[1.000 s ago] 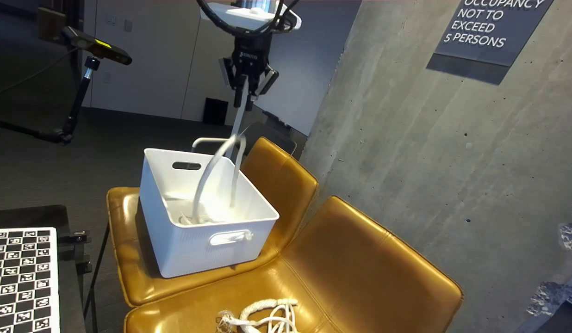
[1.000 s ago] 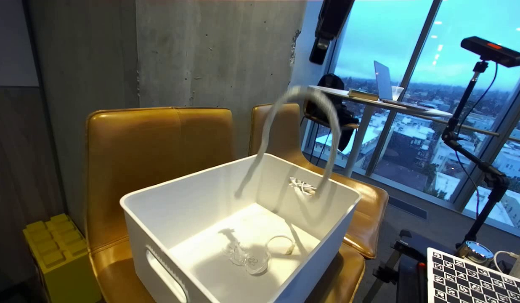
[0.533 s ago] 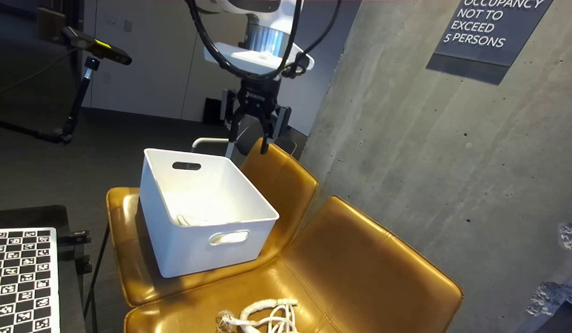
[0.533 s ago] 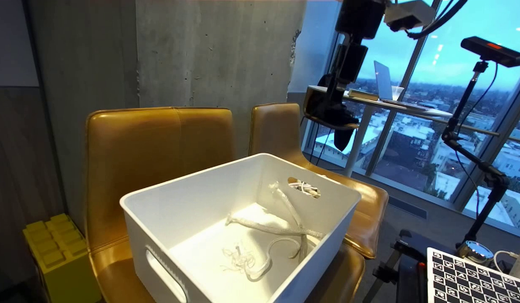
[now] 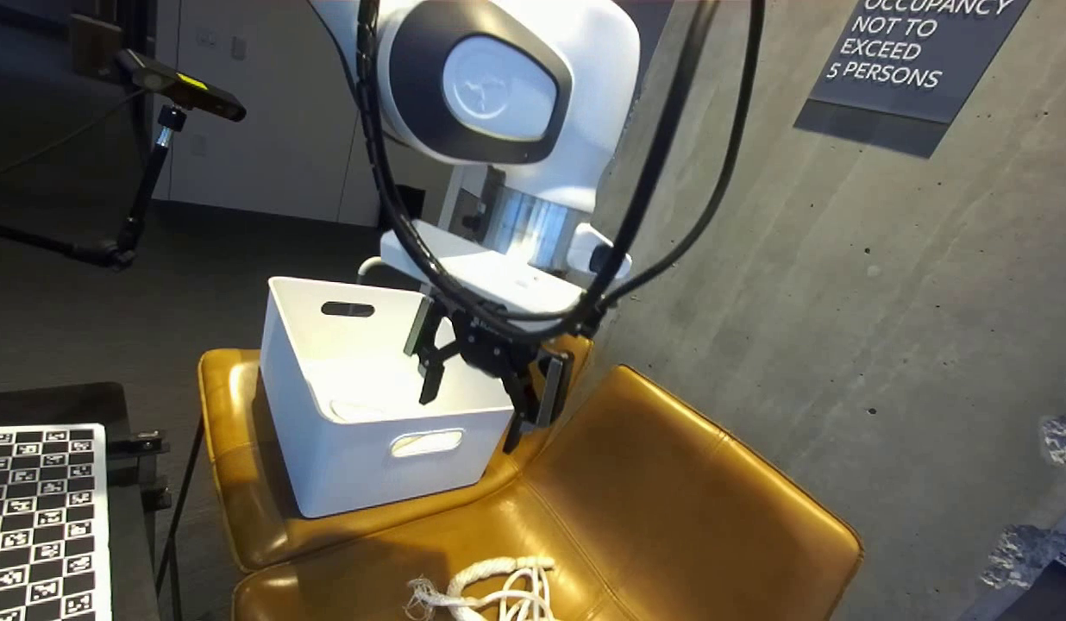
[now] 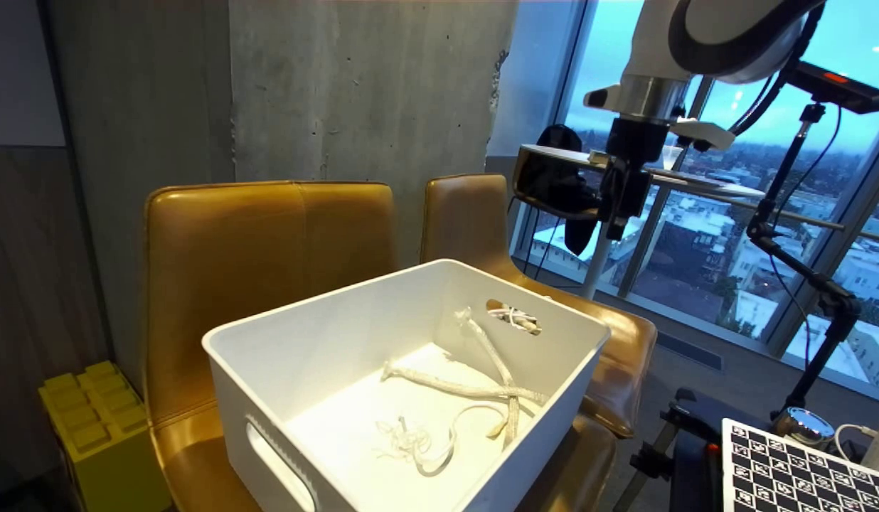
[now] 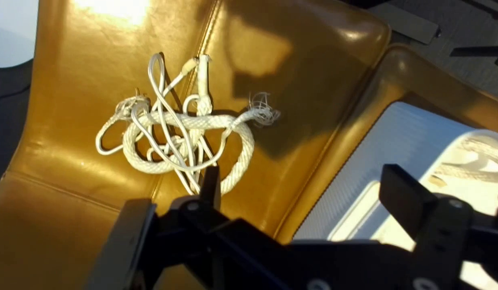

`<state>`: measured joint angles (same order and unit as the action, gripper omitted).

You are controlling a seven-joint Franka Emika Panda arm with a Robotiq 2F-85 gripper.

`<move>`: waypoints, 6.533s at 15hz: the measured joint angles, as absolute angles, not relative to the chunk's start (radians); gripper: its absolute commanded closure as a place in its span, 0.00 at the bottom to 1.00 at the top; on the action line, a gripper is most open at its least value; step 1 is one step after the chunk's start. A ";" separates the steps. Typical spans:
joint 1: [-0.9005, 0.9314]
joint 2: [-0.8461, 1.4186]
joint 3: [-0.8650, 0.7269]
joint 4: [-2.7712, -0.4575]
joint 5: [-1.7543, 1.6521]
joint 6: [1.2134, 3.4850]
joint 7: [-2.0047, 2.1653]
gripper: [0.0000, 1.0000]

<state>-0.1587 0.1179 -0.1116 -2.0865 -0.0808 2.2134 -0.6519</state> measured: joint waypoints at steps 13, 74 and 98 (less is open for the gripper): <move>-0.214 0.475 -0.103 -2.015 -0.085 2.455 -0.700 0.00; 0.231 -0.043 0.258 -1.897 -0.294 2.155 -0.266 0.99; -0.020 0.270 0.068 -1.943 -0.138 2.306 -0.543 0.07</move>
<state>-0.0200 0.2697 0.0684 -1.9426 -0.1378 2.3060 -0.5434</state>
